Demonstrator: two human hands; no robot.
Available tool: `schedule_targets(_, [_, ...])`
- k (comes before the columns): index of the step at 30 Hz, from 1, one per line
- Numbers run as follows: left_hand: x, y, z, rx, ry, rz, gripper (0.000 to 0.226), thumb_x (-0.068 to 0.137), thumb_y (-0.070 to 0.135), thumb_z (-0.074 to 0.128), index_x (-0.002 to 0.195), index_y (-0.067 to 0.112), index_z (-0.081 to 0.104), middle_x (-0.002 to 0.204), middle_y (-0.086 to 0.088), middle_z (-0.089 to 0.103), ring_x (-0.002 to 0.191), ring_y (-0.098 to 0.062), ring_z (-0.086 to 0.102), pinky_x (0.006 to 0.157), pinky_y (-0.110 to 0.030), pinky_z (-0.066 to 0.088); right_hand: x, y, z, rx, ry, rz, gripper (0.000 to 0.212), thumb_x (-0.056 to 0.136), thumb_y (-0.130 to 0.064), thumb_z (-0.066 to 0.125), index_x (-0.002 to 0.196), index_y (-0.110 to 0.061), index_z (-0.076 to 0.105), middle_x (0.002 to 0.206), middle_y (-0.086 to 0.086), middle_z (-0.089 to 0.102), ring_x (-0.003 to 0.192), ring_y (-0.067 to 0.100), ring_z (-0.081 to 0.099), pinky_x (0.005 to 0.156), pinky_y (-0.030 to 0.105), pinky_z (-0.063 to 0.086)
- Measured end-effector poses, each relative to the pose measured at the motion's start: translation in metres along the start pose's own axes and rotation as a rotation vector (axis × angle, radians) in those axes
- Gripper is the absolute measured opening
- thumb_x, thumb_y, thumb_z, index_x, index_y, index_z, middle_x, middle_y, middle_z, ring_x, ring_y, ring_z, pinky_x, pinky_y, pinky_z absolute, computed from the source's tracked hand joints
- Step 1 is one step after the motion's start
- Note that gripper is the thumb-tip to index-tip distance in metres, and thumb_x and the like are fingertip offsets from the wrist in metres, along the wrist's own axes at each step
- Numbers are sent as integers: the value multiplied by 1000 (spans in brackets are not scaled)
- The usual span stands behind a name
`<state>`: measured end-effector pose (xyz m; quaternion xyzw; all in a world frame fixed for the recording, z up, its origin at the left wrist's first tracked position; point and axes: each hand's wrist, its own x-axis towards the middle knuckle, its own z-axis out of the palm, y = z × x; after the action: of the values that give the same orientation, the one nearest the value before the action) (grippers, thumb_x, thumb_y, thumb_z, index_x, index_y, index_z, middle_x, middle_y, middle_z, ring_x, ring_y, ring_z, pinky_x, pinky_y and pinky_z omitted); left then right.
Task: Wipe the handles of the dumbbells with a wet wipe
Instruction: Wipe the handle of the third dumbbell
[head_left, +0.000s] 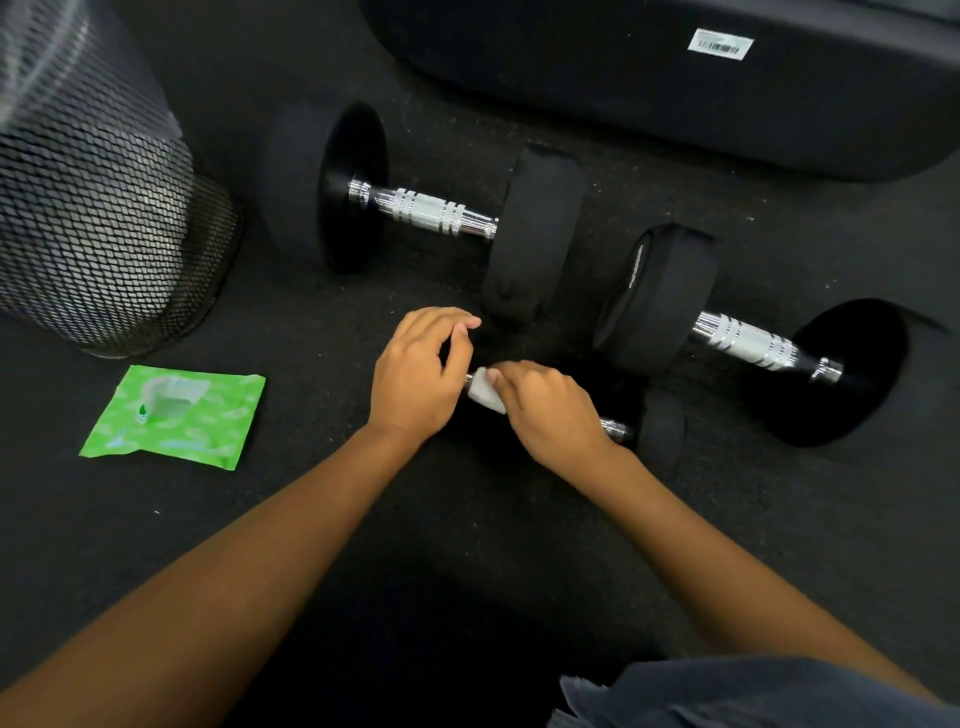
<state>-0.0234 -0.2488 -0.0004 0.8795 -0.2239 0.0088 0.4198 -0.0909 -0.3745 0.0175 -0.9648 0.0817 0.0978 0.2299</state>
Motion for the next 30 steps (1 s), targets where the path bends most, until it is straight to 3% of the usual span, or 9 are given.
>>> schedule_targets(3, [0, -1, 0, -4, 4, -4, 39, 91, 29, 34, 104, 14, 68, 105, 4, 66, 106, -9, 53, 86, -16, 38, -1, 1, -1, -81, -1, -53, 33, 101, -30, 33, 121, -14, 55, 116, 6, 60, 105, 24, 57, 83, 34, 44])
schedule_targets(8, [0, 1, 0, -11, 8, -9, 39, 91, 29, 34, 103, 14, 68, 105, 4, 66, 105, -9, 53, 87, -18, 40, -19, 10, 1, -8, 133, -241, 32, 91, -13, 56, 122, -6, 58, 117, 11, 64, 108, 26, 59, 92, 32, 45])
schedule_targets(14, [1, 1, -1, -7, 4, -1, 39, 91, 29, 34, 103, 13, 68, 105, 2, 66, 106, -11, 55, 87, -19, 40, 5, -5, 5, 9, -8, -25, 33, 100, -28, 33, 114, -10, 57, 111, 9, 61, 100, 27, 58, 77, 36, 43])
schedule_targets(21, [0, 1, -1, -4, 5, -4, 40, 91, 30, 34, 103, 13, 68, 106, 3, 66, 106, -11, 54, 88, -21, 41, -11, 11, -3, 109, 5, -153, 34, 94, -21, 52, 126, -14, 51, 124, 4, 56, 112, 20, 53, 88, 36, 46])
schedule_targets(23, [0, 1, -1, -5, 9, -8, 39, 91, 29, 34, 103, 14, 68, 105, 3, 66, 106, -10, 54, 88, -20, 41, -13, 16, -5, 126, 9, -113, 33, 94, -22, 51, 127, -15, 52, 123, 4, 57, 111, 21, 54, 88, 38, 46])
schedule_targets(27, [1, 1, -1, -4, 7, -3, 40, 91, 30, 33, 104, 14, 68, 106, 3, 66, 106, -10, 54, 88, -18, 39, 5, 8, -3, 133, -100, 23, 32, 99, -30, 37, 113, -13, 59, 109, 8, 63, 98, 28, 59, 81, 42, 47])
schedule_targets(30, [0, 1, -1, 5, 2, 2, 40, 91, 30, 33, 104, 14, 67, 106, 3, 66, 106, -10, 54, 87, -17, 38, 13, -4, 3, 166, -78, 6, 28, 99, -29, 38, 106, -9, 58, 105, 9, 61, 95, 29, 59, 75, 37, 45])
